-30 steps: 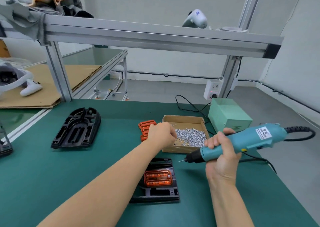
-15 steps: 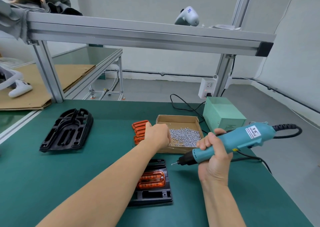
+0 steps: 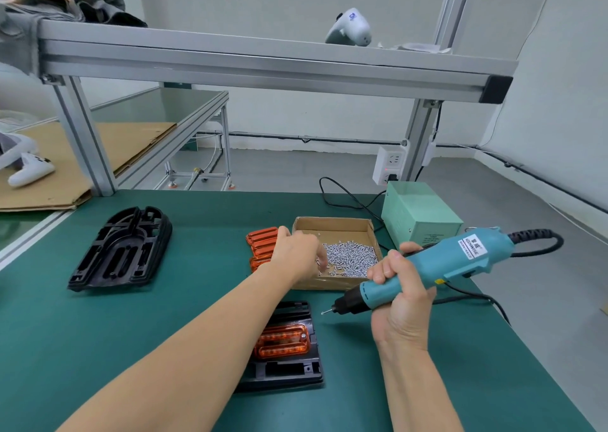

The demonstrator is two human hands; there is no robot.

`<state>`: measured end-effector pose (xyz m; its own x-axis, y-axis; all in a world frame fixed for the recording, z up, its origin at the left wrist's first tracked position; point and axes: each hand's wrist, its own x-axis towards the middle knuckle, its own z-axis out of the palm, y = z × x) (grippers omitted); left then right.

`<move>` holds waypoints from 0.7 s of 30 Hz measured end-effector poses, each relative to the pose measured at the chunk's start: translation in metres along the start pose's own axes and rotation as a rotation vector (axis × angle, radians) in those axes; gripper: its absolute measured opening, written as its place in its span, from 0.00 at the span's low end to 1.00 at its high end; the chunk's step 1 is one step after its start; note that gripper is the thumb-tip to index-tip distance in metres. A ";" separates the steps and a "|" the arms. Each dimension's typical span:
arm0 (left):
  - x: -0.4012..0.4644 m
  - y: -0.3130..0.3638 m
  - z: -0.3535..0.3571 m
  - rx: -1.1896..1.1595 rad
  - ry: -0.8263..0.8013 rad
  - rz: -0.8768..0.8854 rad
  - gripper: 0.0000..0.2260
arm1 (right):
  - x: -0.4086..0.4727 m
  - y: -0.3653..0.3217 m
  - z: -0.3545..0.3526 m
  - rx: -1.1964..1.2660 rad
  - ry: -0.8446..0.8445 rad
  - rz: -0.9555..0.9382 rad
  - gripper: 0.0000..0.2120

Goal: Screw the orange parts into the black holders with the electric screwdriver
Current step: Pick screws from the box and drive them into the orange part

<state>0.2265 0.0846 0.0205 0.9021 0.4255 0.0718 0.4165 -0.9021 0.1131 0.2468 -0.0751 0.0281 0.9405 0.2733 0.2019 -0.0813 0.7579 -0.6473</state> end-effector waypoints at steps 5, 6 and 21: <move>0.003 -0.001 -0.002 0.017 -0.052 0.029 0.05 | 0.000 -0.001 0.000 -0.008 0.007 0.014 0.09; 0.004 0.000 -0.003 0.023 -0.065 0.036 0.05 | 0.000 -0.001 0.000 -0.011 0.006 0.015 0.09; -0.001 -0.005 -0.007 -0.079 -0.158 0.098 0.08 | 0.000 0.000 -0.001 -0.022 0.001 0.018 0.09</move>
<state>0.2225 0.0890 0.0272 0.9468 0.3142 -0.0695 0.3217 -0.9274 0.1909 0.2473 -0.0759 0.0274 0.9393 0.2862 0.1894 -0.0910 0.7397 -0.6667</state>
